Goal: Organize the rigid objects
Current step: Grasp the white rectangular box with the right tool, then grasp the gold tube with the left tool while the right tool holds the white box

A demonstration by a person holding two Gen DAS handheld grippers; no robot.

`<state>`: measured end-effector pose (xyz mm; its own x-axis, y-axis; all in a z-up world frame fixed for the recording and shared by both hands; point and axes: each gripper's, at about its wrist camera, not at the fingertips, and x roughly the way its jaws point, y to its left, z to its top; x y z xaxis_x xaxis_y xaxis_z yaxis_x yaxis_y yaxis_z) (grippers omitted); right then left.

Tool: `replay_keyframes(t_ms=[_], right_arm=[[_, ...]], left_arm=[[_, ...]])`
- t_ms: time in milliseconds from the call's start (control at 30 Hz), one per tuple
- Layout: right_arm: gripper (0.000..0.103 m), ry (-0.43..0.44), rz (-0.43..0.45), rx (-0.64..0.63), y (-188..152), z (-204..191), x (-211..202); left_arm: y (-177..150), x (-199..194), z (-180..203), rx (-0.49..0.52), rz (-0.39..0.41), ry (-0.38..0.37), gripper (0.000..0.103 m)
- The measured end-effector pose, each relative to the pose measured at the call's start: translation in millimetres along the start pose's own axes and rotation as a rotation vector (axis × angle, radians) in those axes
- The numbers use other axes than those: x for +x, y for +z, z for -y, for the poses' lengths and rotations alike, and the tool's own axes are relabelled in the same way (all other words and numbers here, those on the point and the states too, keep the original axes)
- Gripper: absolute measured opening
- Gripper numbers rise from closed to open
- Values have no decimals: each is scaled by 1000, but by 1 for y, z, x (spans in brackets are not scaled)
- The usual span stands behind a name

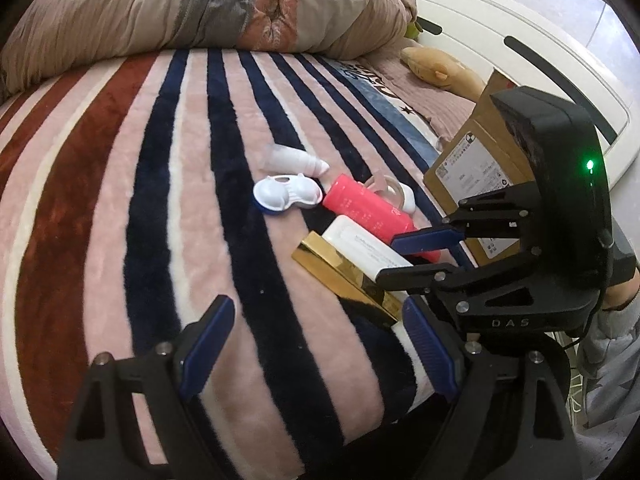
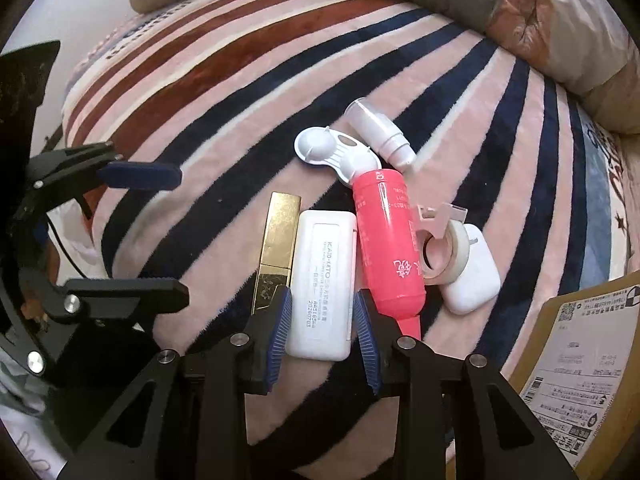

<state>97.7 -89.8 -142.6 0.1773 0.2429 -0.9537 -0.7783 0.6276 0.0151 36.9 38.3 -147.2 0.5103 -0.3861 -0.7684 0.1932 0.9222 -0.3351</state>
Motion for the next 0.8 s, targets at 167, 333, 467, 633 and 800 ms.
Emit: replay_keyframes(t_ms=[167,333,467,633,800], right_arm=[[28,-50,30,-9,-7,-6,-2],[35,-20,-5,-10,-10,-4,9],[31,-11,41,-5,-11,0,4],[31,-49,18,-20,-21,-6,1],[31,-58,15,8,-33,-7,-5]], left_arm=[[1,1,4,8,-2,1,84],[3,0,7,6,5,-5,84],[5,2,9,3,3,-7,84],[9,17,18,-5,-34,-31,67],[15,42,23,-33,-99,-11,41]])
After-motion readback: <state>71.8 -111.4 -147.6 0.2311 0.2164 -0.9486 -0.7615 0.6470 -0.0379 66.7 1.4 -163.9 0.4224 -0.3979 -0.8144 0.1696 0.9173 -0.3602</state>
